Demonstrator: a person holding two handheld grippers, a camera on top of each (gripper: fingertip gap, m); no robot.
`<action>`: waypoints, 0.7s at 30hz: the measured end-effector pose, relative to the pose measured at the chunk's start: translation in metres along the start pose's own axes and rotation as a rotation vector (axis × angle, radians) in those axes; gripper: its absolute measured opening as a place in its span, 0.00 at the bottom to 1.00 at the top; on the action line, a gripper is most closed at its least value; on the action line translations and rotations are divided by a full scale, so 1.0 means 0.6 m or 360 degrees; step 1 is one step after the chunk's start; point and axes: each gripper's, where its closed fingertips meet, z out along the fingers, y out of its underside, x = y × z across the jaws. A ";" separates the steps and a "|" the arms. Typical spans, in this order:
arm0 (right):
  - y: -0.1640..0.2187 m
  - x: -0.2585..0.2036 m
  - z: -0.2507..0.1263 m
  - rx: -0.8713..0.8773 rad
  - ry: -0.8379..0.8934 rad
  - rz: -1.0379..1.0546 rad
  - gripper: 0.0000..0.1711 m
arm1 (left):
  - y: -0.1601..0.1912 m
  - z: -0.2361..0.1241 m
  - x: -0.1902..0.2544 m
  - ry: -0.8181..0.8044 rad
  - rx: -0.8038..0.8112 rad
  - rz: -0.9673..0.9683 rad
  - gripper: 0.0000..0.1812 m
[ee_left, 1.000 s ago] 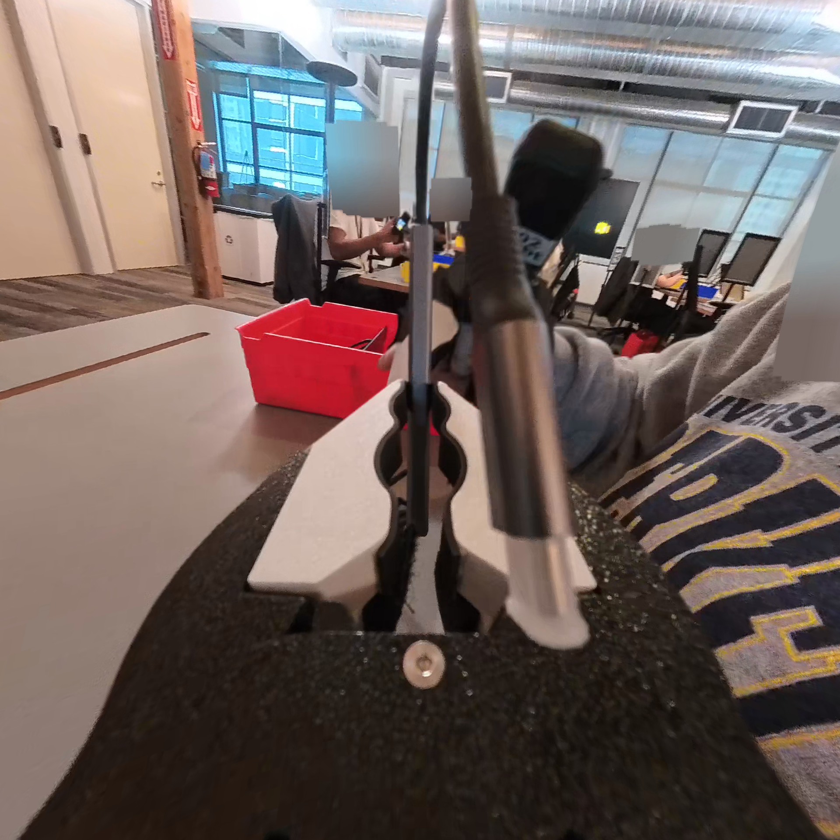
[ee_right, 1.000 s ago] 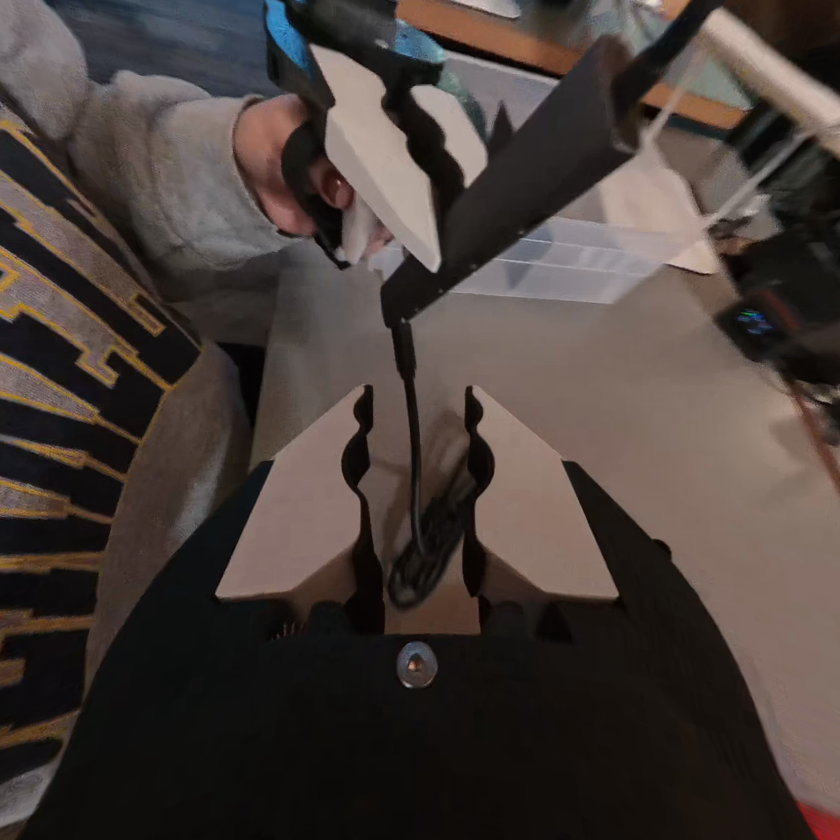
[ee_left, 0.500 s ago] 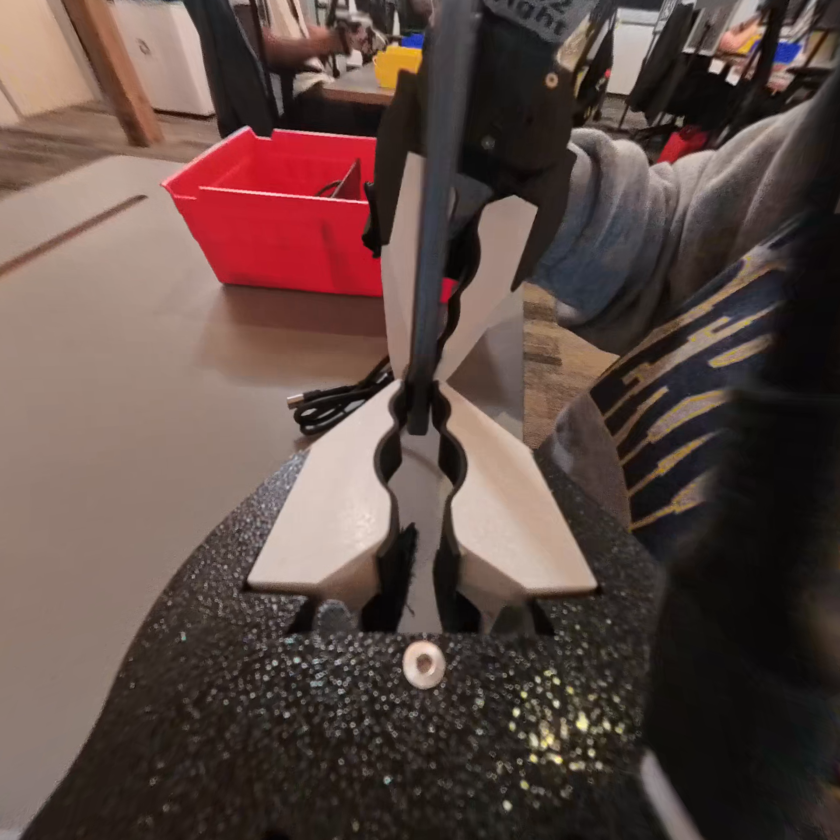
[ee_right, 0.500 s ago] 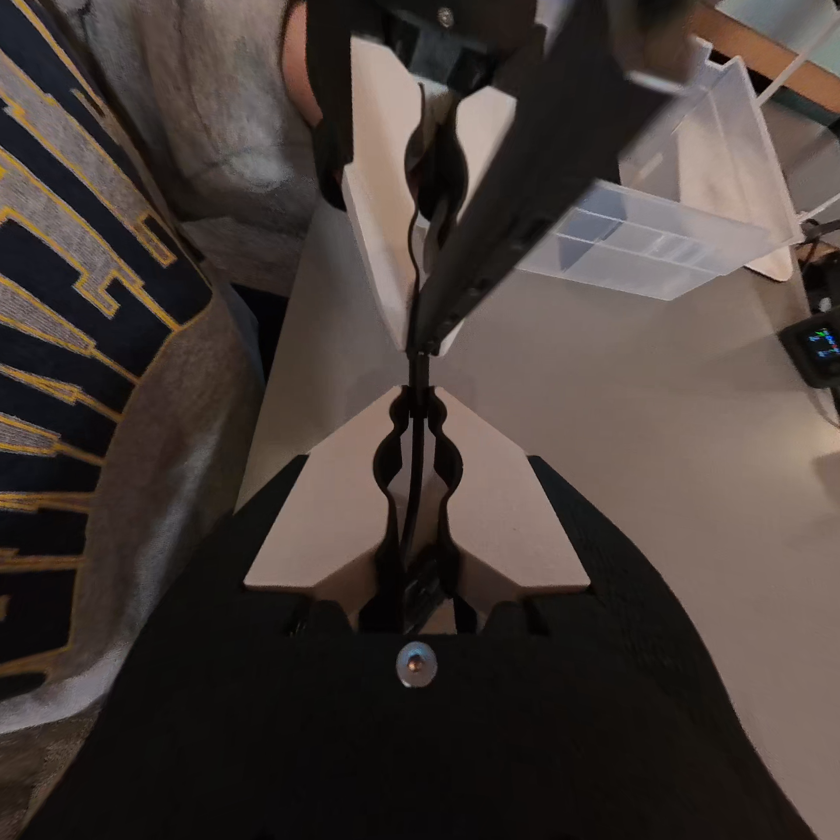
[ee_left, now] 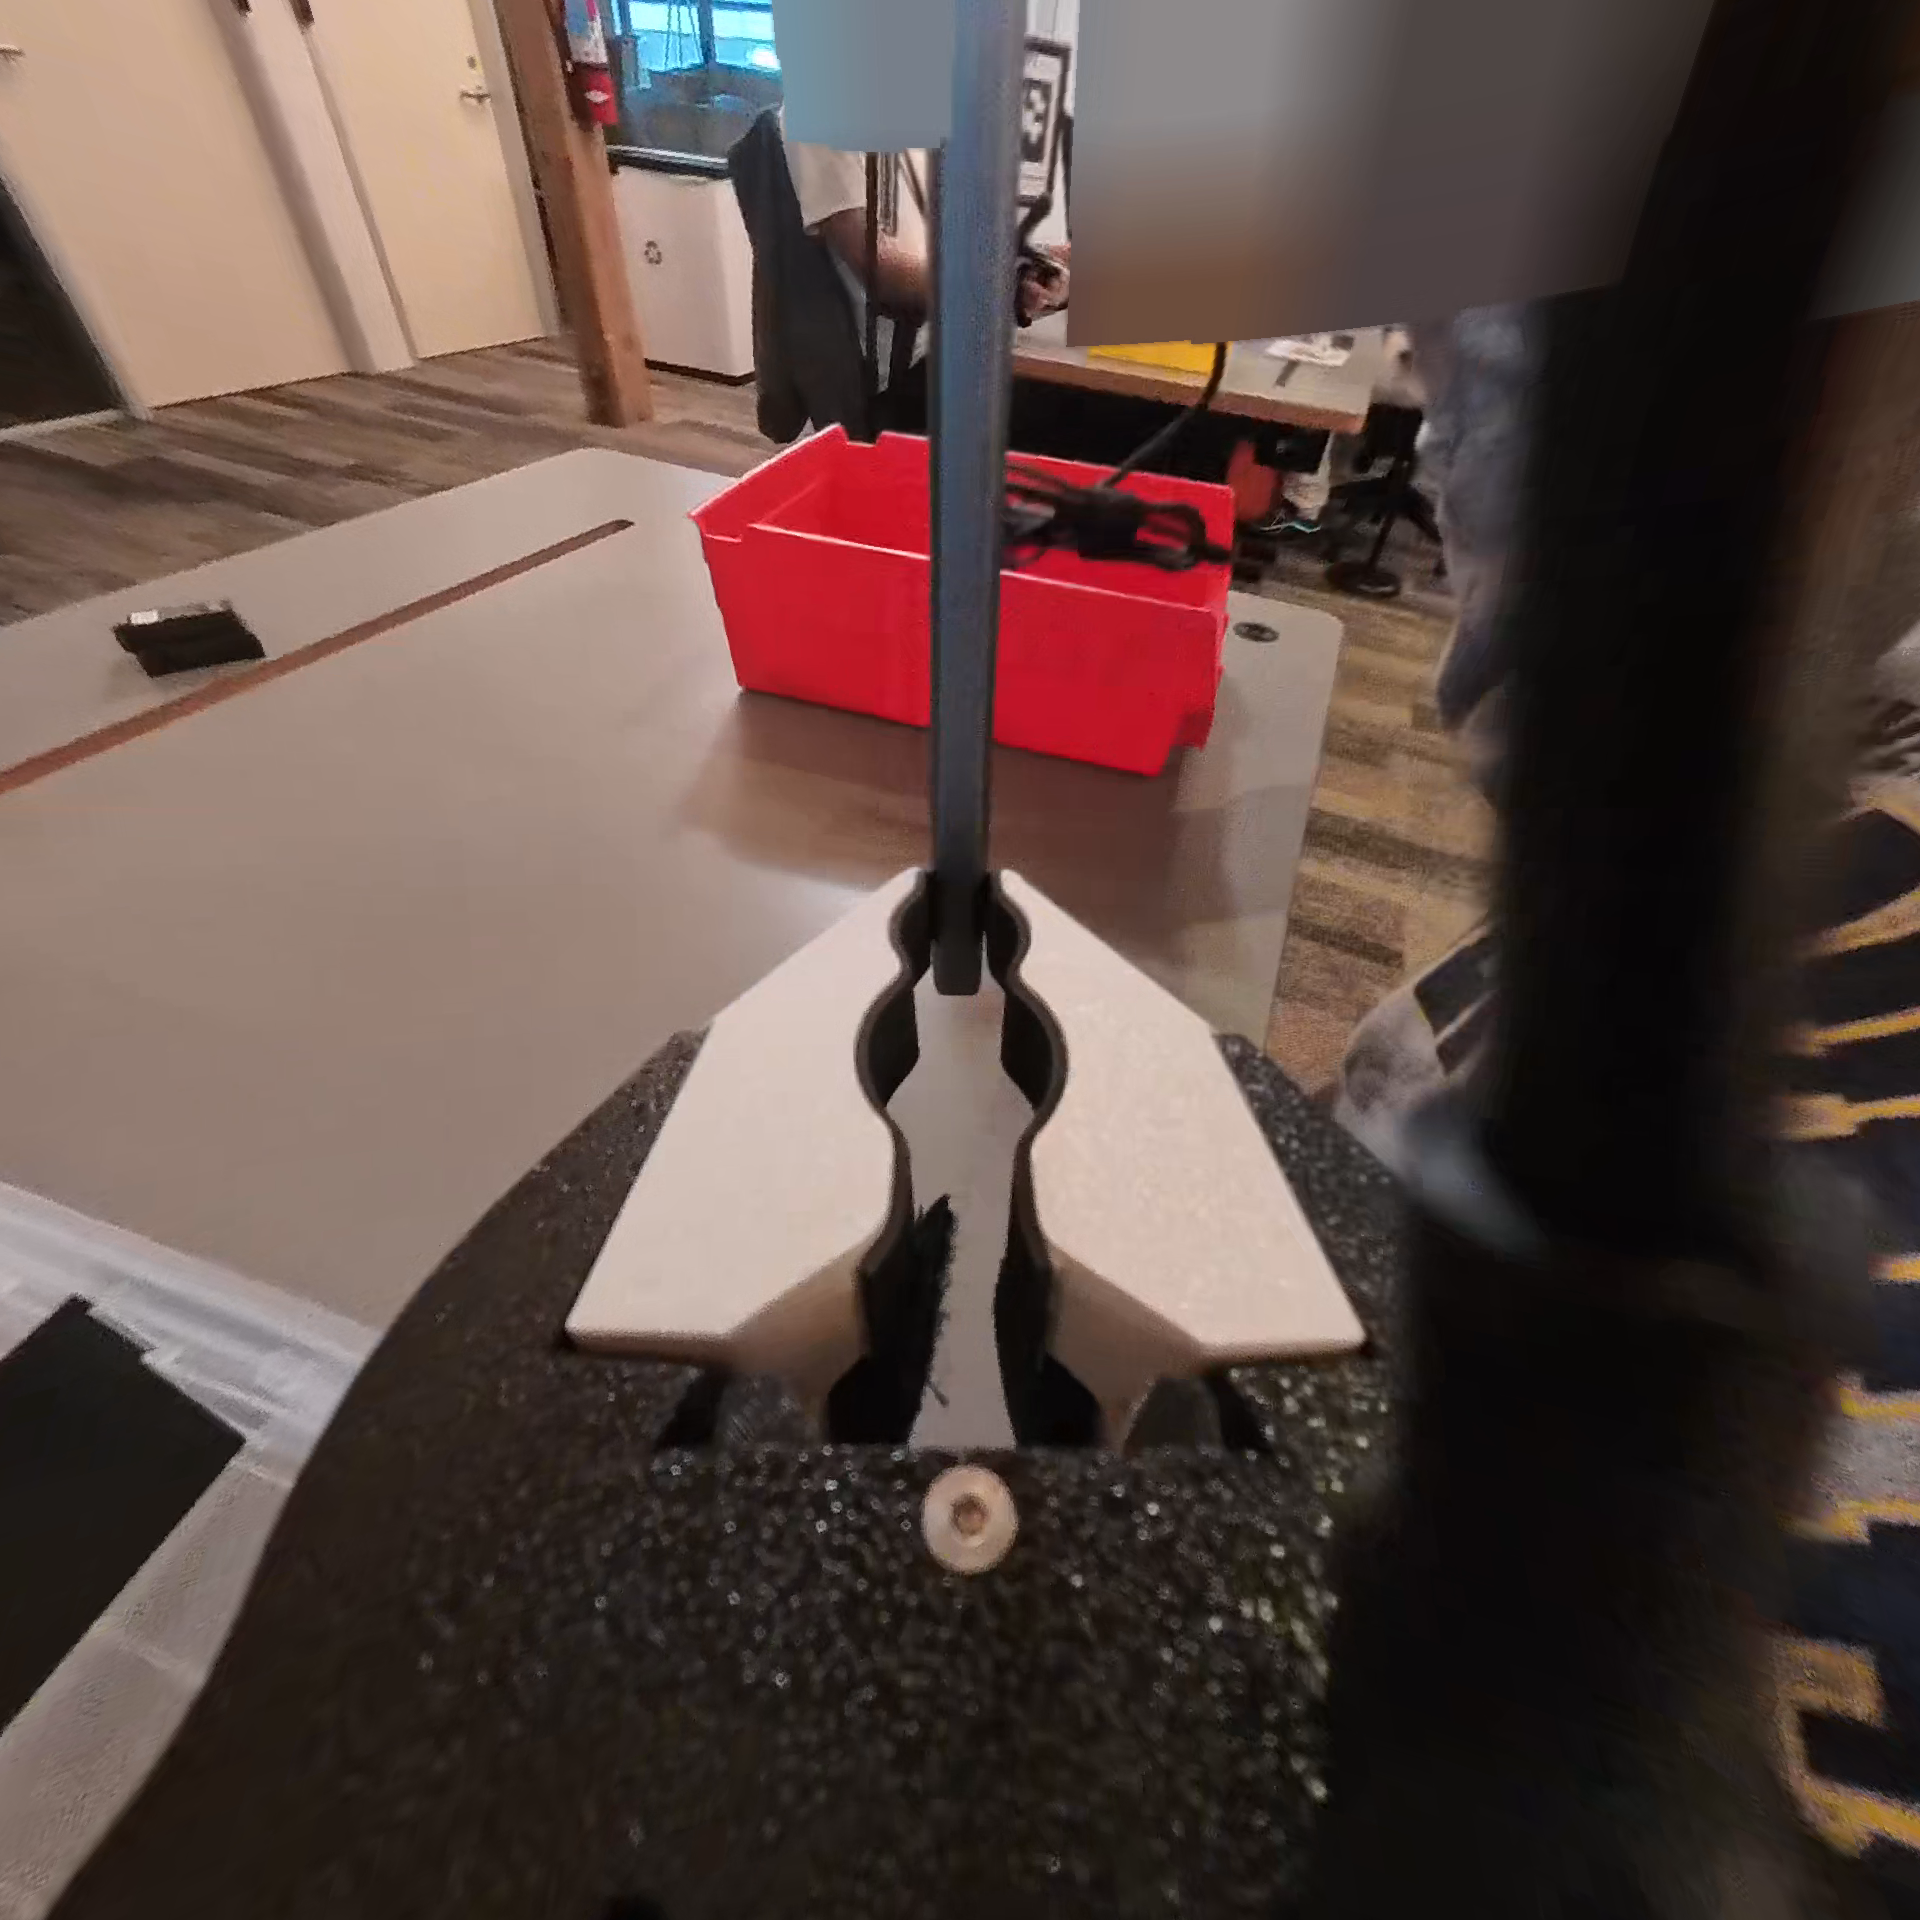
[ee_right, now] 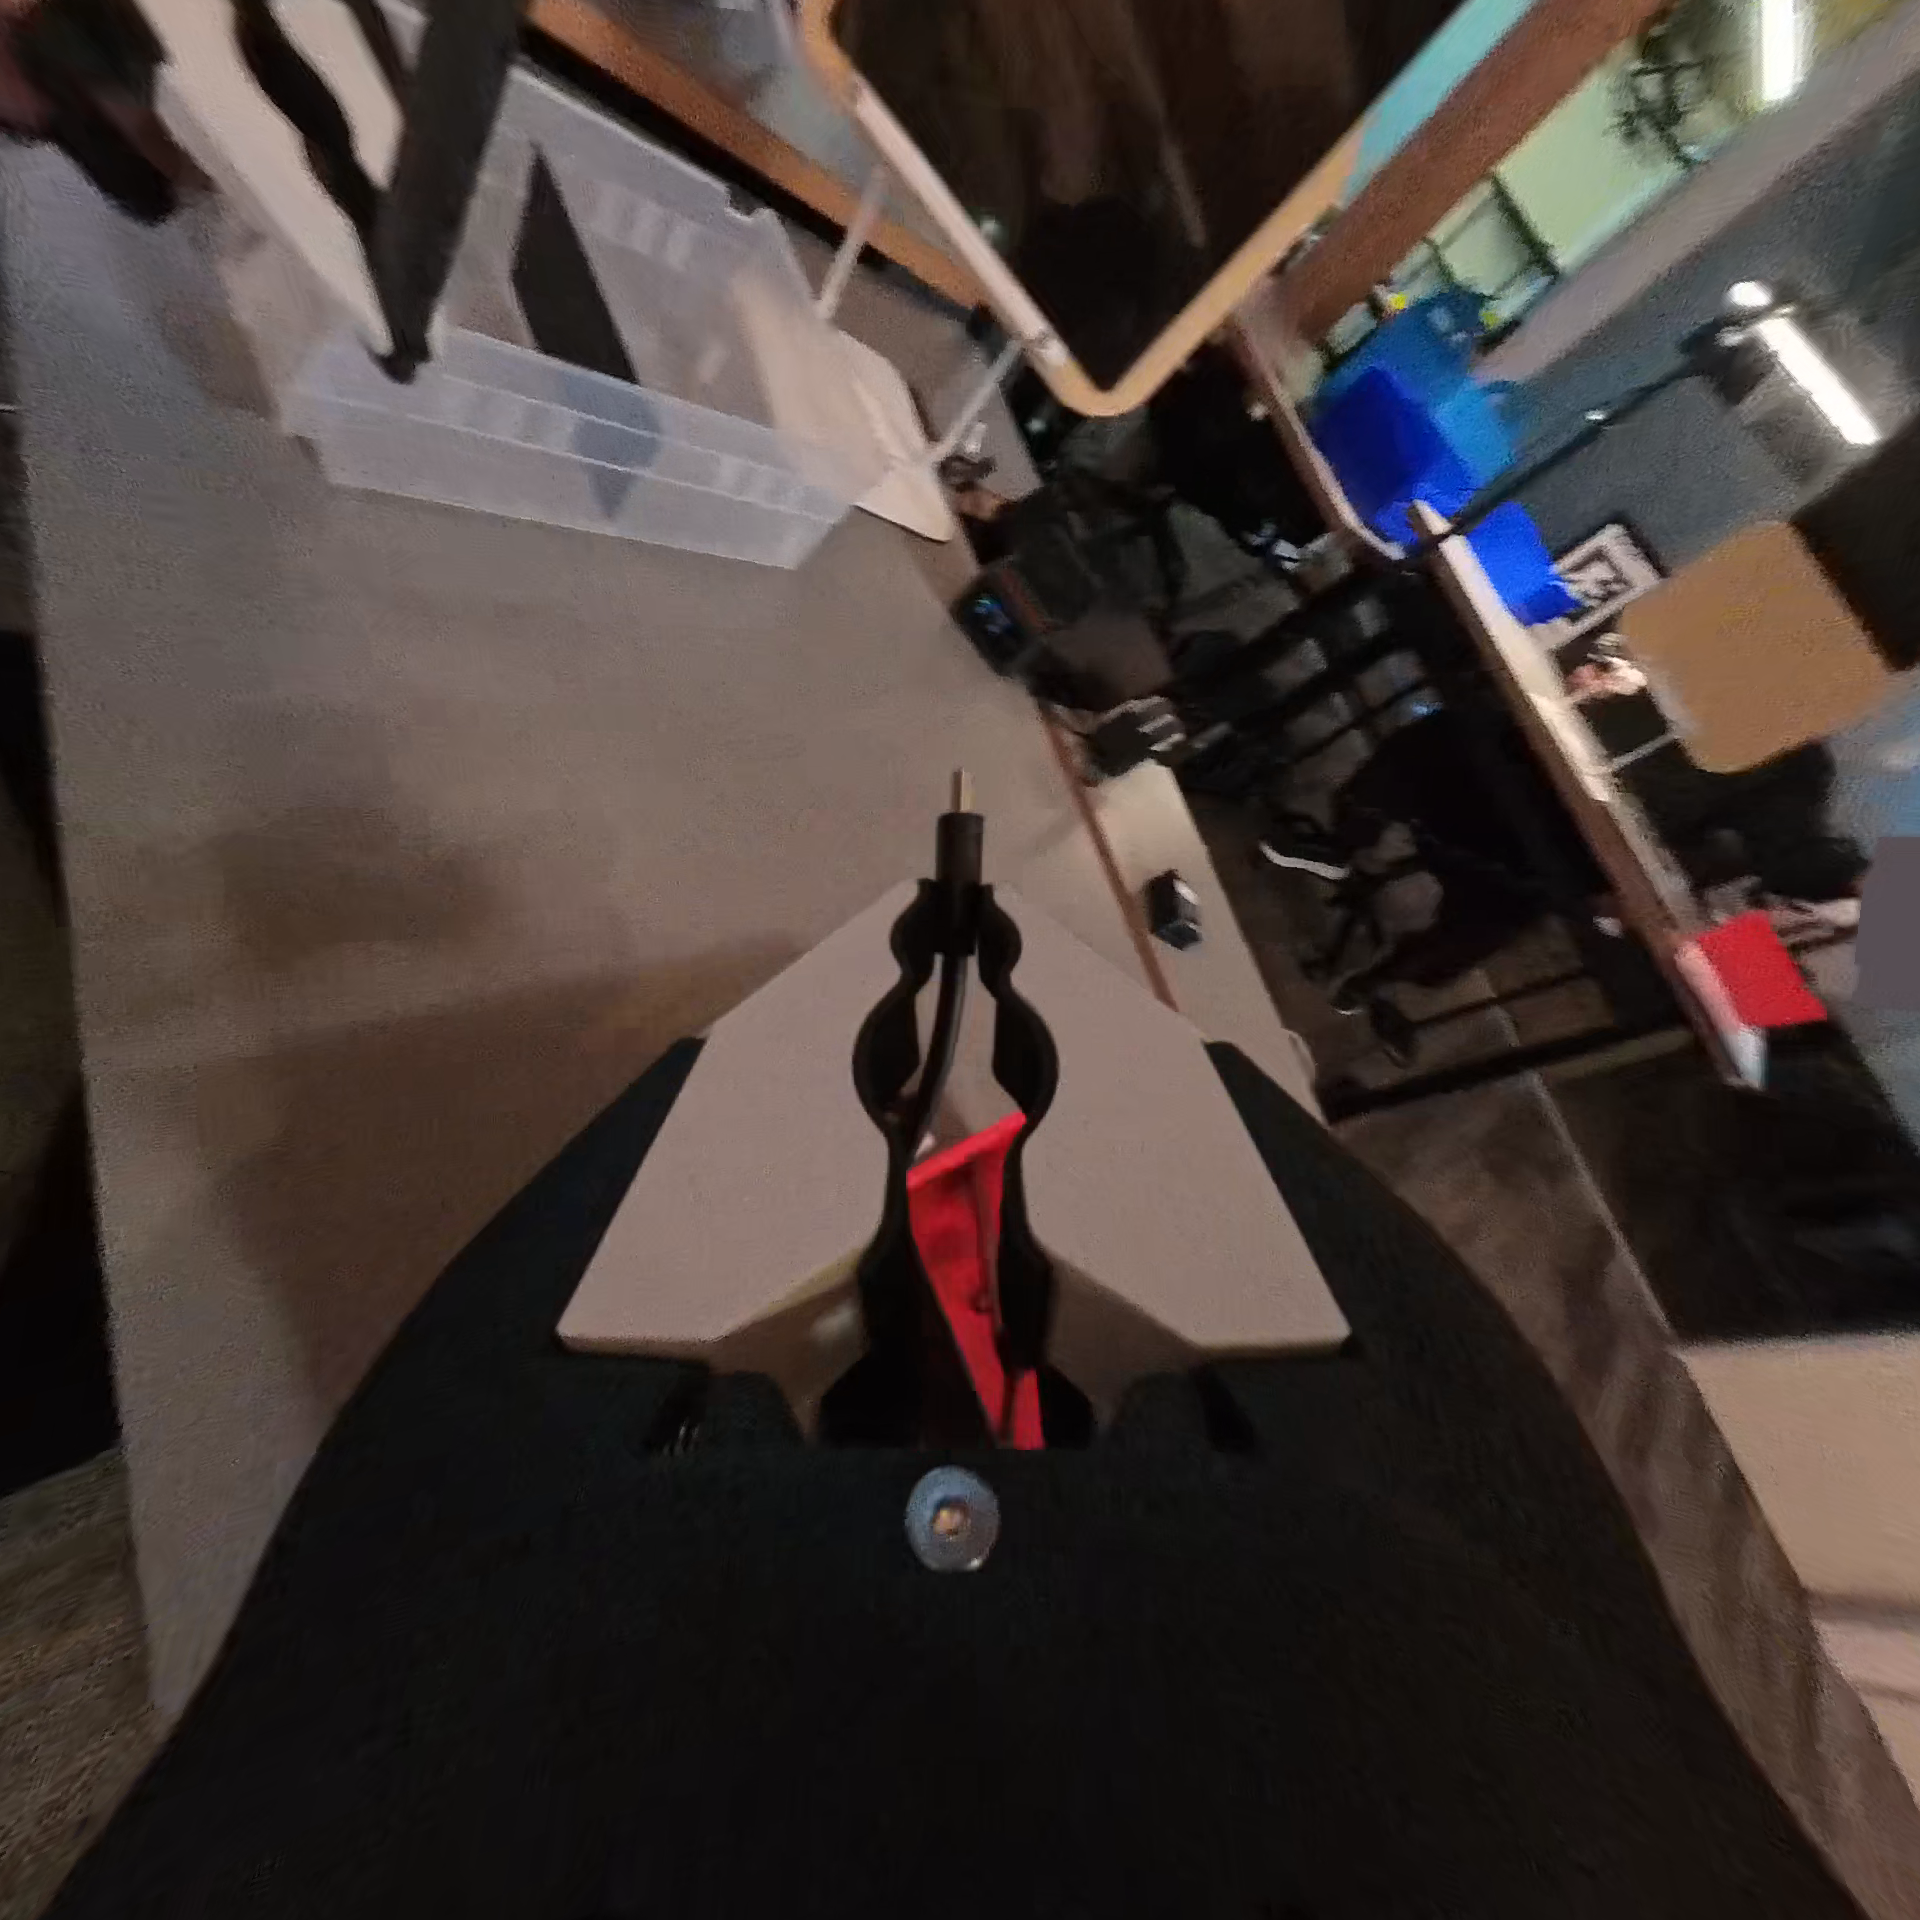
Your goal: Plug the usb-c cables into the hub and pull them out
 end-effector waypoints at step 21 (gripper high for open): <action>-0.091 -0.184 0.115 0.0403 -0.0562 0.0492 0.26 | 0.005 0.130 0.090 0.0406 -0.0072 0.0015 0.04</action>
